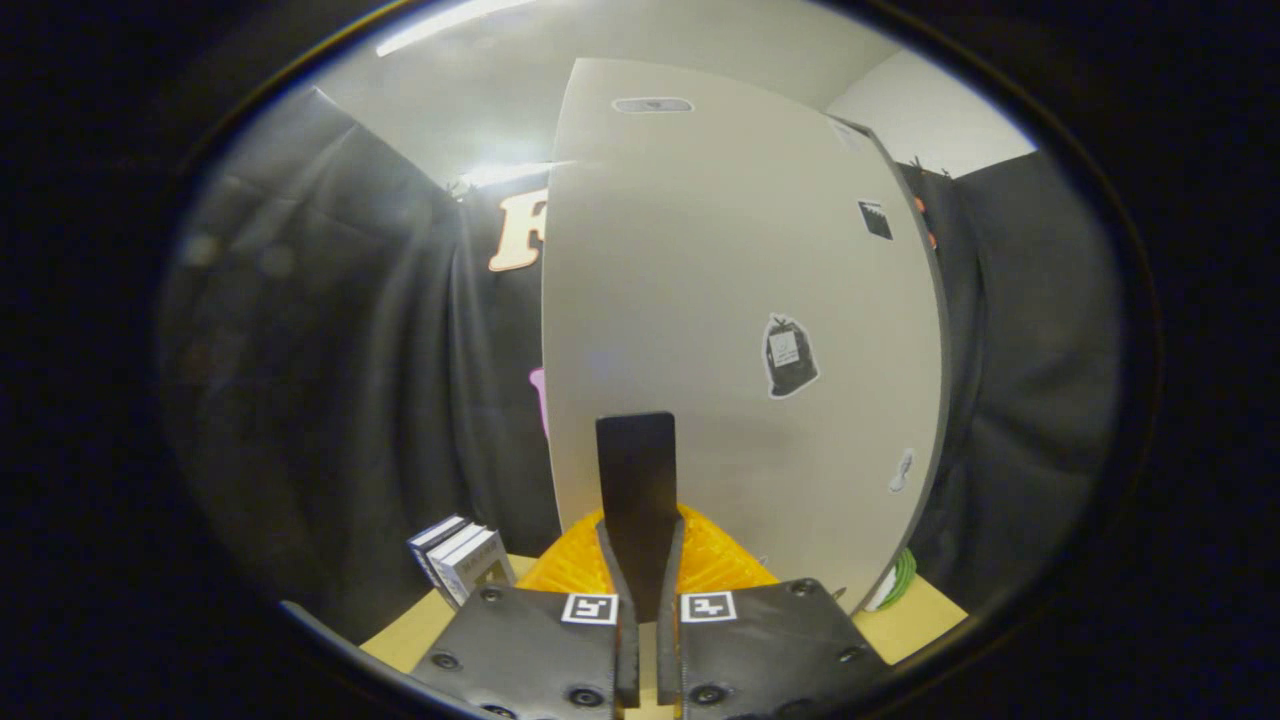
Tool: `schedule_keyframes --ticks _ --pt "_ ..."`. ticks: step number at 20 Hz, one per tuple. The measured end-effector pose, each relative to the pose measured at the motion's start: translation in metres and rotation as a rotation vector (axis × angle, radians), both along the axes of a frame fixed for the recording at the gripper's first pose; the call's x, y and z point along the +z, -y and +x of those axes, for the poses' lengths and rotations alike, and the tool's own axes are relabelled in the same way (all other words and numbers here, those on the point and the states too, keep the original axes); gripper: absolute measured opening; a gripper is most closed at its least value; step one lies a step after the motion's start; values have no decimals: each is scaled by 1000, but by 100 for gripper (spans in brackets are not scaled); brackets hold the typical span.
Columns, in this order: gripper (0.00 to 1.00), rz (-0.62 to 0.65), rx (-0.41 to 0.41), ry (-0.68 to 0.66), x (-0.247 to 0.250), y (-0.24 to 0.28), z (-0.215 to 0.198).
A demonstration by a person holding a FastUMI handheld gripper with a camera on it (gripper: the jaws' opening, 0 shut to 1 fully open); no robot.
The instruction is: Open the shoe cabinet door, grab the shoes and put them into the shoe cabinet, then close the shoe cabinet door.
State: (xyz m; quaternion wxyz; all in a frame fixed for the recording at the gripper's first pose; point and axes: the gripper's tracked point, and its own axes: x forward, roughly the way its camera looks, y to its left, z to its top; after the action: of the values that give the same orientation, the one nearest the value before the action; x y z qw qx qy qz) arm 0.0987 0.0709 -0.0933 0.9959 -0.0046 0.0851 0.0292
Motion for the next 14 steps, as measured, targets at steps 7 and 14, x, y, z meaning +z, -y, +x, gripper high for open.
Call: schedule_keyframes --ticks 7,14 --pt "8 -19 -5 -19 9 20 -34" --pt "9 -57 -43 -23 15 51 -66"
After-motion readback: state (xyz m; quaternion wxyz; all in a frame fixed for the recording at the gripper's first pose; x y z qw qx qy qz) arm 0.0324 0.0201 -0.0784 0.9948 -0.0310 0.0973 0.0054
